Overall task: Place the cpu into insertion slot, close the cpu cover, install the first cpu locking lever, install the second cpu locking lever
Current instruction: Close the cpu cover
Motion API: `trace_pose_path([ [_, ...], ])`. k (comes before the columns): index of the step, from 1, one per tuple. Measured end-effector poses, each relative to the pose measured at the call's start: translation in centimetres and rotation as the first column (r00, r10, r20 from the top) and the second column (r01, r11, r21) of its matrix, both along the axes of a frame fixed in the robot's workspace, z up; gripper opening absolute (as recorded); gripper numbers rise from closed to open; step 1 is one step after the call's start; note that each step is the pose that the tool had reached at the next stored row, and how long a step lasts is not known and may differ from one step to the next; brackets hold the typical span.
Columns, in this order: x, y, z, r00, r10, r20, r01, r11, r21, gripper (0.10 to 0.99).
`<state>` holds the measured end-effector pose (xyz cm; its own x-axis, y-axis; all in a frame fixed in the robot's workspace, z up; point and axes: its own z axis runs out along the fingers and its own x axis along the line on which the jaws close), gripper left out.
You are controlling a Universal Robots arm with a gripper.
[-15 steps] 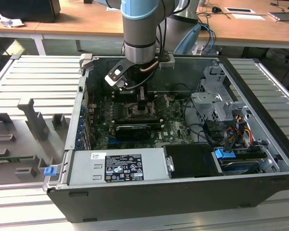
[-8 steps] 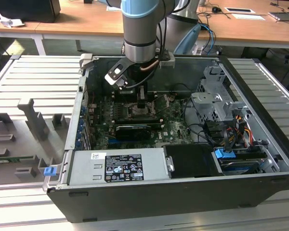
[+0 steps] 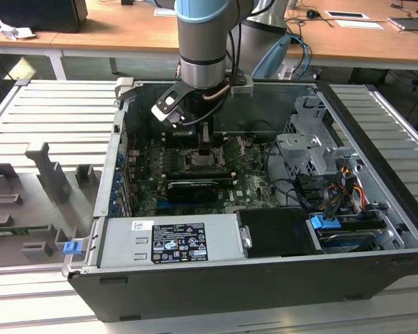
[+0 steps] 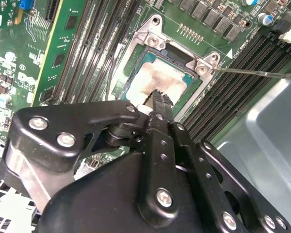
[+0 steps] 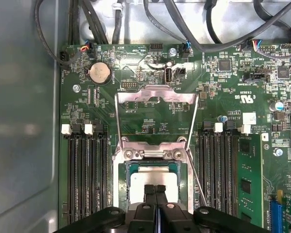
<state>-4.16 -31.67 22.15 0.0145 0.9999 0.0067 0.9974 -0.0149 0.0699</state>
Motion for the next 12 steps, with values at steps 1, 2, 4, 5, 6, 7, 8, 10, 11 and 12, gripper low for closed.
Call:
trace_pose_path([
  [1, 0.34, 0.00, 0.04, 1.0000, 0.000, -0.0059, 0.000, 1.0000, 0.000, 0.106],
  [2, 0.34, 0.00, 0.25, 1.0000, 0.000, -0.0069, 0.000, 1.0000, 0.000, 0.106],
  [4, 0.34, 0.00, 0.97, 1.0000, 0.000, -0.0075, 0.000, 1.0000, 0.000, 0.106],
  [5, 0.34, 0.00, 1.15, 1.0000, 0.000, -0.0075, 0.000, 1.0000, 0.000, 0.106],
  [6, 0.34, 0.00, 1.21, 1.0000, 0.000, -0.0075, 0.000, 1.0000, 0.000, 0.106],
  [7, 0.34, 0.01, 1.22, 1.0000, 0.000, -0.0074, 0.000, 1.0000, 0.000, 0.106],
  [8, 0.35, 0.01, 1.22, 1.0000, 0.000, -0.0073, 0.000, 1.0000, 0.000, 0.106],
  [10, 0.50, 0.00, 1.23, 1.0000, 0.000, -0.0075, 0.000, 1.0000, 0.000, 0.106],
  [11, 0.68, 0.00, 1.23, 1.0000, 0.000, -0.0076, 0.000, 1.0000, 0.000, 0.106],
  [12, 0.70, 0.00, 1.23, 1.0000, 0.000, -0.0075, 0.000, 1.0000, 0.000, 0.106],
])
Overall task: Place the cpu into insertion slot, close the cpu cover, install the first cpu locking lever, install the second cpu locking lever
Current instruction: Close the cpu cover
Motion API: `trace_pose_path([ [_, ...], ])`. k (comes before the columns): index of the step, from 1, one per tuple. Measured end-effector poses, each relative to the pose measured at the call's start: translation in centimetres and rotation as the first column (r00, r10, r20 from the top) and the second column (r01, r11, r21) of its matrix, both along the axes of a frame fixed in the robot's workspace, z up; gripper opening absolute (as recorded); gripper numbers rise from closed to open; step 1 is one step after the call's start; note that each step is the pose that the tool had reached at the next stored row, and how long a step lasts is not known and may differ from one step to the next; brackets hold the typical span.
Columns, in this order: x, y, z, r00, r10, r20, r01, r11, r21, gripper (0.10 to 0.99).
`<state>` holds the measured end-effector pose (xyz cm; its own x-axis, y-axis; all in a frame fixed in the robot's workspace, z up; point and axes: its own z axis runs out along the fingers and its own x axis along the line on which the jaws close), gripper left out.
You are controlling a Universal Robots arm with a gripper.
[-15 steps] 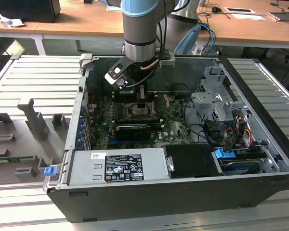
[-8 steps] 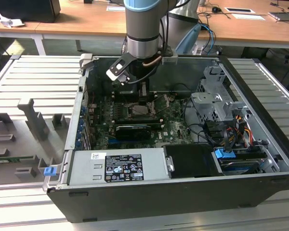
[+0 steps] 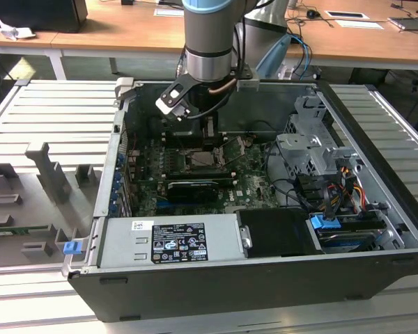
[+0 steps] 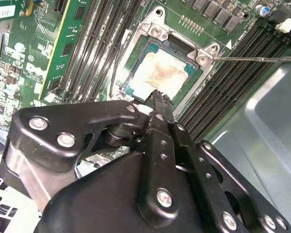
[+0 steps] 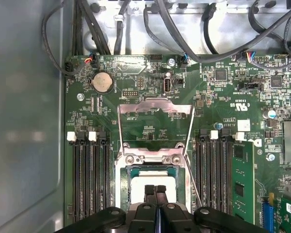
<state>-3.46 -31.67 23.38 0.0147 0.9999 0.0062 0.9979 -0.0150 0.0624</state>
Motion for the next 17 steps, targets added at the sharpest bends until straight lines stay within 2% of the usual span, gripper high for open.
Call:
trace_pose_path([
  [4, 0.00, 0.00, 0.13, 1.0000, 0.000, 0.0001, 0.000, 1.0000, -0.001, 0.106],
  [12, 0.00, 0.00, 1.15, 1.0000, 0.000, 0.0016, 0.000, 1.0000, -0.006, 0.106],
  [17, 0.25, 0.00, 1.33, 1.0000, 0.000, 0.0017, 0.000, 1.0000, -0.006, 0.106],
])
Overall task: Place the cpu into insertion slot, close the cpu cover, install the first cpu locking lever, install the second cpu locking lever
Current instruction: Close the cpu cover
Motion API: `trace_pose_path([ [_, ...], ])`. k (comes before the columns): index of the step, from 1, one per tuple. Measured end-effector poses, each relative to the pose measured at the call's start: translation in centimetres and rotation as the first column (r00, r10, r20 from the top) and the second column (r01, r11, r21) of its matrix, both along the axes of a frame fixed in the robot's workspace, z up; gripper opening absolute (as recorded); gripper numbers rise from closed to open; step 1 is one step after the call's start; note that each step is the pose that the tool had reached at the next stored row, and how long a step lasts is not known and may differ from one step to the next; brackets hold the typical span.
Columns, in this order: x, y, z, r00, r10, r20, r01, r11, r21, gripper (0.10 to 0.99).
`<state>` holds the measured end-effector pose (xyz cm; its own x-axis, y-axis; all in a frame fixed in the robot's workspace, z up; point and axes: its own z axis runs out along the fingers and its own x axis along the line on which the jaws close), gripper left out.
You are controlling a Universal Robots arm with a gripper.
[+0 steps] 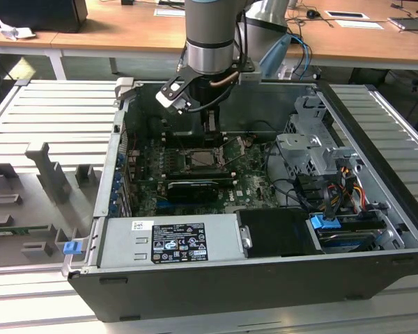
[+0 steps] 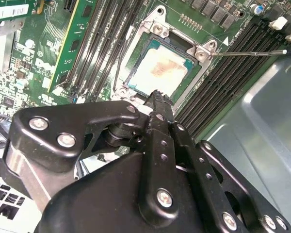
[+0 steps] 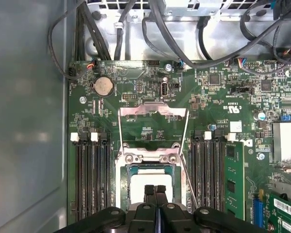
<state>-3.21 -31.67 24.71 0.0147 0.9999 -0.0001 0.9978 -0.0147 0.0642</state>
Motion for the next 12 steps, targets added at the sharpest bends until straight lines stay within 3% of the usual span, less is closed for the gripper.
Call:
trace_pose_path([
  [7, 0.79, 0.00, 0.65, 1.0000, 0.000, 0.0000, 0.000, 1.0000, -0.004, 0.106],
  [11, 1.96, -0.01, 0.76, 1.0000, 0.000, -0.0001, 0.000, 1.0000, -0.005, 0.106],
  [12, 2.09, 0.00, 1.12, 1.0000, 0.000, -0.0001, 0.000, 1.0000, -0.005, 0.106],
])
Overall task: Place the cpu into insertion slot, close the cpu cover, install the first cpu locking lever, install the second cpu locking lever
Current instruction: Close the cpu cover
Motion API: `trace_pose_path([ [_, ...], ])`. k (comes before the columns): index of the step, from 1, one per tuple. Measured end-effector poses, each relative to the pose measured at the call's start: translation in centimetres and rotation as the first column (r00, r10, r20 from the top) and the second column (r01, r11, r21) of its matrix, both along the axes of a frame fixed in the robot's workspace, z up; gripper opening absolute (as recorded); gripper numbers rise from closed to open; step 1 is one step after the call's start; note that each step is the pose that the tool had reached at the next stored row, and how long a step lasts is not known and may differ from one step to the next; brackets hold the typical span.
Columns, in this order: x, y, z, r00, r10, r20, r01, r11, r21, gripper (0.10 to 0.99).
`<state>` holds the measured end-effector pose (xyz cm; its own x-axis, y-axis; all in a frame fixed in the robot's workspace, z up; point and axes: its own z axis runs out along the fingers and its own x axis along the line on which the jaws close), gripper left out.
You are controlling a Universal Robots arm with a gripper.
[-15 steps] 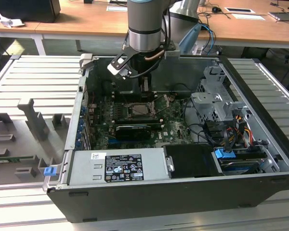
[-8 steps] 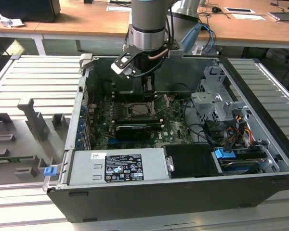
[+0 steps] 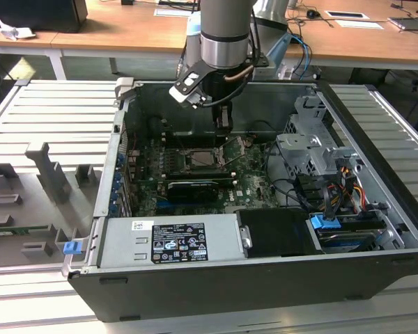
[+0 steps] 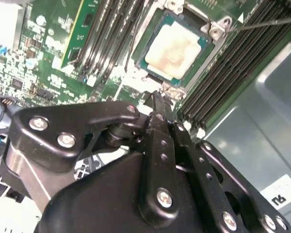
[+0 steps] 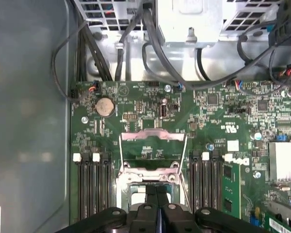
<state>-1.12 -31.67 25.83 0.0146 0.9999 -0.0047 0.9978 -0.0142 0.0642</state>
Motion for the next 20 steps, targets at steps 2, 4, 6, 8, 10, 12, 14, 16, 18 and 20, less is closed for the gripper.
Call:
trace_pose_path([
  [2, 0.28, 0.00, 0.47, 1.0000, 0.000, 0.0000, 0.000, 1.0000, 0.000, 0.106],
  [4, 1.01, 0.00, 0.48, 1.0000, 0.000, -0.0008, 0.000, 1.0000, 0.004, 0.106],
  [6, 1.63, 0.00, 0.48, 1.0000, 0.001, -0.0036, -0.001, 0.9999, 0.012, 0.106],
  [8, 2.13, 0.01, 0.47, 0.9999, 0.014, -0.0045, -0.014, 0.9998, 0.016, 0.106],
  [10, 2.38, 0.00, 0.47, 0.9997, 0.022, -0.0048, -0.022, 0.9996, 0.015, 0.106],
  [12, 2.47, 0.00, 0.46, 0.9997, 0.022, -0.0048, -0.022, 0.9996, 0.015, 0.106],
  [14, 2.75, 0.00, 0.45, 0.9997, 0.022, -0.0048, -0.022, 0.9996, 0.016, 0.106],
  [16, 2.99, 0.00, 0.45, 0.9997, 0.022, -0.0047, -0.022, 0.9996, 0.015, 0.106],
  [18, 3.41, 0.00, 0.41, 0.9997, 0.022, -0.0049, -0.022, 0.9997, 0.009, 0.106],
  [20, 3.88, 0.00, 0.37, 0.9997, 0.022, -0.0050, -0.022, 0.9997, 0.008, 0.106],
])
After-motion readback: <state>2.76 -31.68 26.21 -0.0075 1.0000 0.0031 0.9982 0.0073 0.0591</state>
